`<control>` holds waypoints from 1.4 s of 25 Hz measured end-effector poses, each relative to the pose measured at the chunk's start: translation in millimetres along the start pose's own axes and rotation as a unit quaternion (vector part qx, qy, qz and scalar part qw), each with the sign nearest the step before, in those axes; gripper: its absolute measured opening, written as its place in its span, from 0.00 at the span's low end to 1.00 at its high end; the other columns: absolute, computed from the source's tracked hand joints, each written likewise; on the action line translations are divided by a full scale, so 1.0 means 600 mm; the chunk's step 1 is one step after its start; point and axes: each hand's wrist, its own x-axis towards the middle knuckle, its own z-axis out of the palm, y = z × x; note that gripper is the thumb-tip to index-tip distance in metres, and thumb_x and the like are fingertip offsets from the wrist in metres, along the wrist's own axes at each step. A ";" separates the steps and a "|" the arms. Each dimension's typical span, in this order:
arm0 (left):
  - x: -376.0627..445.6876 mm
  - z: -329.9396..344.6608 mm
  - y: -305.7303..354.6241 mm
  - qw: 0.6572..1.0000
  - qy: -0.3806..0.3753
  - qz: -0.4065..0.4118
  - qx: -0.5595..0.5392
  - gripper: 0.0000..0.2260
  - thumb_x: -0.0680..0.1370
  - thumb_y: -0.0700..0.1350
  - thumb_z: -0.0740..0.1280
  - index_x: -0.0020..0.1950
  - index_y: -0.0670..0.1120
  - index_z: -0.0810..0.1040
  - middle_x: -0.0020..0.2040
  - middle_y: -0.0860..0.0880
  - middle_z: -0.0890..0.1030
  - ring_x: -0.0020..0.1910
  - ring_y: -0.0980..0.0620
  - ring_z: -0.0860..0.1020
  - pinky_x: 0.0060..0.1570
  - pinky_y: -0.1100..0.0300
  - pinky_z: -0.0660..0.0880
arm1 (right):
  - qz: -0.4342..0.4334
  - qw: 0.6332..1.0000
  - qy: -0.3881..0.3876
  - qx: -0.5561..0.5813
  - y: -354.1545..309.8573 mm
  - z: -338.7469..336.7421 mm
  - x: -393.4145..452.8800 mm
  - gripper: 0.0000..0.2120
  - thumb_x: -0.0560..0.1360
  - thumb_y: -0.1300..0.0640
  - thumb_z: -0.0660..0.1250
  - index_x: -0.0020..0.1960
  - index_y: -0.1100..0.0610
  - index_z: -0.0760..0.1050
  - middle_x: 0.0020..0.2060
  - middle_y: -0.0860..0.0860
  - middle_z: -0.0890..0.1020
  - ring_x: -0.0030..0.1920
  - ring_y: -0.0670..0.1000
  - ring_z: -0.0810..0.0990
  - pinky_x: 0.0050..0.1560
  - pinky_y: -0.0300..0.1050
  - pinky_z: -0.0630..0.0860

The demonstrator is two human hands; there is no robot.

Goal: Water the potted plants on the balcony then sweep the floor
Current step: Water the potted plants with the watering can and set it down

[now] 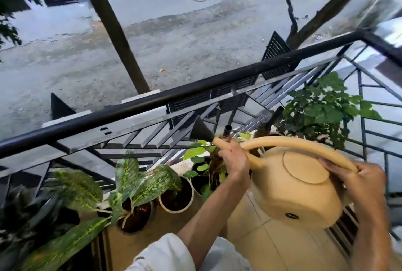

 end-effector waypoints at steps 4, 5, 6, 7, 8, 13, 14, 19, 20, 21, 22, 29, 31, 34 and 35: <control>-0.005 0.005 -0.020 0.999 -0.043 -0.024 0.024 0.19 0.87 0.52 0.55 0.75 0.44 0.60 0.59 0.42 0.77 0.46 0.52 0.76 0.52 0.54 0.71 | 0.044 0.998 0.048 -0.019 0.022 -0.014 -0.051 0.12 0.68 0.51 0.83 0.43 0.59 0.85 0.34 0.56 0.86 0.44 0.63 0.86 0.49 0.65 0.83; -0.004 0.007 -0.024 0.998 -0.049 -0.025 0.024 0.19 0.87 0.52 0.56 0.75 0.44 0.60 0.60 0.41 0.77 0.47 0.51 0.76 0.52 0.55 0.72 | 0.046 0.997 0.059 -0.022 0.025 -0.017 -0.062 0.13 0.68 0.52 0.82 0.43 0.59 0.85 0.36 0.58 0.86 0.45 0.63 0.86 0.49 0.67 0.82; -0.003 0.010 -0.030 0.998 -0.055 -0.026 0.025 0.19 0.87 0.51 0.56 0.75 0.43 0.60 0.60 0.41 0.77 0.47 0.51 0.76 0.51 0.56 0.72 | 0.051 0.996 0.070 -0.023 0.024 -0.018 -0.071 0.13 0.69 0.51 0.82 0.43 0.60 0.84 0.37 0.59 0.86 0.44 0.64 0.85 0.49 0.68 0.82; -0.004 0.013 -0.033 0.998 -0.059 -0.028 0.026 0.19 0.88 0.50 0.56 0.75 0.43 0.60 0.59 0.42 0.77 0.47 0.51 0.76 0.51 0.57 0.73 | 0.053 0.995 0.077 -0.020 0.022 -0.019 -0.080 0.13 0.69 0.51 0.82 0.43 0.60 0.84 0.37 0.59 0.86 0.44 0.64 0.85 0.48 0.68 0.81; -0.004 0.015 -0.035 0.997 -0.063 -0.033 0.032 0.17 0.88 0.50 0.56 0.73 0.43 0.61 0.57 0.43 0.77 0.47 0.52 0.76 0.50 0.57 0.73 | 0.059 0.994 0.087 -0.015 0.020 -0.021 -0.088 0.12 0.69 0.52 0.82 0.43 0.60 0.84 0.36 0.58 0.86 0.44 0.64 0.85 0.48 0.66 0.81; -0.004 0.032 -0.025 0.992 -0.092 -0.042 0.077 0.11 0.87 0.49 0.57 0.65 0.45 0.62 0.54 0.43 0.78 0.45 0.52 0.76 0.46 0.59 0.71 | 0.105 0.986 0.129 0.016 0.013 -0.023 -0.115 0.12 0.66 0.51 0.84 0.42 0.56 0.85 0.35 0.53 0.86 0.49 0.64 0.85 0.53 0.65 0.81; -0.006 0.038 -0.016 0.990 -0.104 -0.040 0.083 0.10 0.87 0.49 0.57 0.64 0.46 0.62 0.52 0.45 0.78 0.45 0.53 0.76 0.45 0.59 0.72 | 0.119 0.982 0.143 0.030 0.014 -0.025 -0.118 0.16 0.64 0.48 0.85 0.43 0.56 0.86 0.37 0.55 0.87 0.49 0.65 0.85 0.54 0.68 0.82; -0.004 0.058 0.003 0.982 -0.147 -0.036 0.113 0.09 0.87 0.49 0.58 0.61 0.47 0.60 0.60 0.39 0.81 0.56 0.45 0.80 0.51 0.56 0.75 | 0.150 0.973 0.162 0.067 0.026 -0.027 -0.126 0.26 0.60 0.33 0.82 0.50 0.49 0.87 0.41 0.51 0.89 0.48 0.59 0.87 0.52 0.71 0.83; -0.002 0.057 0.002 0.982 -0.148 -0.034 0.115 0.09 0.87 0.49 0.58 0.61 0.47 0.60 0.61 0.39 0.81 0.56 0.45 0.80 0.51 0.57 0.75 | 0.145 0.974 0.162 0.063 0.021 -0.024 -0.127 0.25 0.61 0.35 0.83 0.50 0.50 0.87 0.40 0.51 0.89 0.48 0.59 0.87 0.53 0.71 0.83; 0.002 0.058 0.003 0.982 -0.151 -0.032 0.113 0.10 0.87 0.49 0.59 0.62 0.47 0.60 0.60 0.39 0.81 0.56 0.45 0.81 0.52 0.56 0.76 | 0.140 0.973 0.173 0.061 0.019 -0.022 -0.125 0.24 0.61 0.37 0.83 0.50 0.51 0.88 0.40 0.51 0.89 0.48 0.59 0.87 0.54 0.71 0.82; 0.008 0.060 0.003 0.982 -0.152 -0.031 0.108 0.10 0.87 0.49 0.59 0.62 0.47 0.60 0.60 0.39 0.81 0.56 0.45 0.81 0.53 0.55 0.76 | 0.134 0.973 0.178 0.061 0.019 -0.021 -0.123 0.24 0.61 0.38 0.84 0.50 0.51 0.88 0.40 0.51 0.89 0.48 0.59 0.87 0.55 0.71 0.82; 0.018 0.052 0.007 0.982 -0.144 -0.032 0.118 0.11 0.87 0.51 0.59 0.64 0.47 0.61 0.51 0.47 0.77 0.46 0.54 0.76 0.55 0.55 0.71 | 0.112 0.975 0.182 0.055 0.004 -0.020 -0.108 0.17 0.60 0.44 0.84 0.44 0.51 0.88 0.33 0.50 0.87 0.43 0.60 0.84 0.38 0.48 0.81; 0.022 0.051 0.014 0.984 -0.143 -0.023 0.107 0.14 0.86 0.52 0.59 0.67 0.45 0.63 0.52 0.46 0.78 0.46 0.53 0.76 0.55 0.54 0.72 | 0.102 0.977 0.180 0.053 -0.006 -0.019 -0.099 0.15 0.62 0.47 0.84 0.43 0.53 0.87 0.31 0.48 0.86 0.41 0.58 0.83 0.40 0.47 0.79; 0.024 0.052 0.018 0.986 -0.142 -0.015 0.086 0.17 0.86 0.52 0.60 0.69 0.44 0.64 0.54 0.44 0.79 0.48 0.50 0.77 0.56 0.52 0.75 | 0.070 0.982 0.172 0.043 -0.028 -0.018 -0.091 0.13 0.65 0.51 0.84 0.44 0.57 0.87 0.31 0.48 0.86 0.40 0.57 0.83 0.47 0.50 0.78; 0.022 0.052 0.019 0.986 -0.144 -0.017 0.079 0.16 0.86 0.52 0.60 0.69 0.44 0.65 0.54 0.44 0.79 0.49 0.50 0.78 0.56 0.53 0.75 | 0.064 0.983 0.167 0.040 -0.034 -0.018 -0.089 0.12 0.66 0.51 0.83 0.44 0.57 0.87 0.30 0.49 0.86 0.38 0.57 0.82 0.45 0.49 0.77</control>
